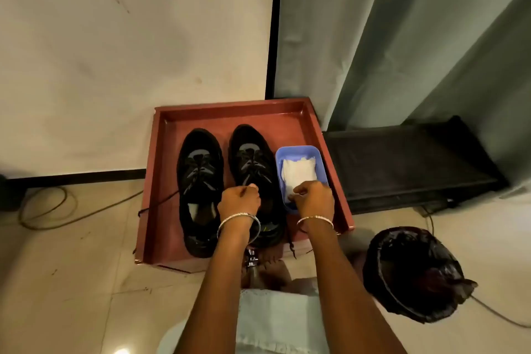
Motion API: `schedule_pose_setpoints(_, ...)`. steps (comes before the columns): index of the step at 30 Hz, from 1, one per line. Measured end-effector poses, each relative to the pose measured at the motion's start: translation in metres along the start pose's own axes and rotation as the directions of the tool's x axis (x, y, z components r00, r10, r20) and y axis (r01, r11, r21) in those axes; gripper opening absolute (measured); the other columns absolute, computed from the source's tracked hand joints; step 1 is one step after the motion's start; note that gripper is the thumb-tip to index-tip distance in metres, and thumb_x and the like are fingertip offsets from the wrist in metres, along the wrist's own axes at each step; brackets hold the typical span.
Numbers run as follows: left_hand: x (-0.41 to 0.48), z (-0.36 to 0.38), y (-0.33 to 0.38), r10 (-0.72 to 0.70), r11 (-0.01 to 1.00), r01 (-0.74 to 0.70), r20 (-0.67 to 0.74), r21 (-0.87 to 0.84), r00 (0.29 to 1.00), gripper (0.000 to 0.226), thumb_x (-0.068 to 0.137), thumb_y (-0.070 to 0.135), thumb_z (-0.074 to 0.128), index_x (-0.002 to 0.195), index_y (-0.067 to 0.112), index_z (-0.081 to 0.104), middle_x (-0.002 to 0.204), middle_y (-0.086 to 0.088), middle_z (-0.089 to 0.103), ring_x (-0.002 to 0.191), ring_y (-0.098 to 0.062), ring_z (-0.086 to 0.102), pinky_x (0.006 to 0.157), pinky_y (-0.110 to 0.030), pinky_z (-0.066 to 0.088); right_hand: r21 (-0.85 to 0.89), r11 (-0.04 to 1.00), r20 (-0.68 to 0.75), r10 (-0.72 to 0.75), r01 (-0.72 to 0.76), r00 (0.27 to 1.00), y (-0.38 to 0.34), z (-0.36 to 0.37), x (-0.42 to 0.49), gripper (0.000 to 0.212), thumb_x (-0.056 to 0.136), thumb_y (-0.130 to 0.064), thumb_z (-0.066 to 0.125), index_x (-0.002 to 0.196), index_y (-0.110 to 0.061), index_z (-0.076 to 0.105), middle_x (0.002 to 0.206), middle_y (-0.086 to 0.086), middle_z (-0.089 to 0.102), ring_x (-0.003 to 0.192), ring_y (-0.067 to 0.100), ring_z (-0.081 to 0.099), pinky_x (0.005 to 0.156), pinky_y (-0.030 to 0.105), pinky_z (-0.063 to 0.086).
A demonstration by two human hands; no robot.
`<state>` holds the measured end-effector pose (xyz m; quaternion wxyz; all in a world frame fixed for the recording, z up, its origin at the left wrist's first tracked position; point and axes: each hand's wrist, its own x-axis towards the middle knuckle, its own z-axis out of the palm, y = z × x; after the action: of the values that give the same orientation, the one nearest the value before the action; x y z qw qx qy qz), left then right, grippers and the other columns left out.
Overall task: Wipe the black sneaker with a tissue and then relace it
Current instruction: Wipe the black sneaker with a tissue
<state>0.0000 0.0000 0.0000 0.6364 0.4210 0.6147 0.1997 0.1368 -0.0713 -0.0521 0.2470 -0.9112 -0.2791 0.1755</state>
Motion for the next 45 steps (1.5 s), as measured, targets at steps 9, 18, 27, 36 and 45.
schedule_pose_setpoints(9,-0.008,0.018,0.024,-0.305,0.814,0.405,0.285,-0.418,0.909,0.051,0.098,0.017,0.056,0.142,-0.004,0.040,0.143,-0.025,0.045,0.135,-0.035,0.044,0.111,-0.042,0.035,-0.111,0.991,-0.003,0.073,-0.073,0.997,-0.006,0.006,0.019,0.022,0.096,-0.016,0.061,0.108,-0.003,0.074,0.102,0.016,0.073,0.090,0.034,0.069,0.083,0.039,0.059)
schedule_pose_setpoints(18,0.001,0.022,0.021,-0.325,0.677,0.481,0.360,-0.557,0.874,0.051,0.091,0.028,0.063,0.133,0.000,0.052,0.130,-0.016,0.058,0.121,-0.028,0.056,0.106,-0.035,0.043,0.098,0.993,-0.082,0.073,-0.065,0.994,0.002,-0.002,0.028,0.013,0.089,-0.006,0.062,0.086,-0.008,0.075,0.090,0.012,0.072,0.083,0.032,0.066,0.067,0.026,0.047)
schedule_pose_setpoints(27,0.005,0.045,0.022,-0.307,0.668,0.421,0.288,-0.614,0.907,0.018,0.093,0.024,0.063,0.104,0.011,0.068,0.090,-0.006,0.069,0.078,-0.020,0.064,0.063,-0.031,0.051,0.168,0.986,0.018,0.013,-0.016,1.000,0.004,-0.025,0.034,0.006,0.084,-0.005,0.074,0.087,-0.005,0.079,0.088,0.008,0.076,0.078,0.019,0.066,0.068,0.013,0.044)
schedule_pose_setpoints(36,0.023,0.055,0.009,-0.331,0.746,0.351,0.143,-0.566,0.933,0.049,0.076,0.024,0.079,0.121,0.012,0.065,0.113,-0.009,0.072,0.100,-0.027,0.070,0.081,-0.035,0.058,0.220,0.975,-0.028,0.008,-0.002,1.000,-0.002,-0.031,0.038,0.016,0.090,0.000,0.062,0.093,-0.015,0.068,0.091,0.004,0.068,0.084,0.020,0.064,0.074,0.024,0.054)
schedule_pose_setpoints(45,0.031,0.057,0.001,-0.305,0.749,0.333,0.148,-0.573,0.941,0.047,0.074,0.022,0.080,0.117,0.011,0.068,0.112,-0.010,0.073,0.102,-0.029,0.070,0.094,-0.046,0.056,0.351,0.936,-0.063,0.046,-0.021,0.997,-0.003,-0.037,0.041,0.015,0.087,-0.004,0.070,0.093,-0.013,0.080,0.091,0.003,0.076,0.078,0.014,0.066,0.074,0.023,0.055)
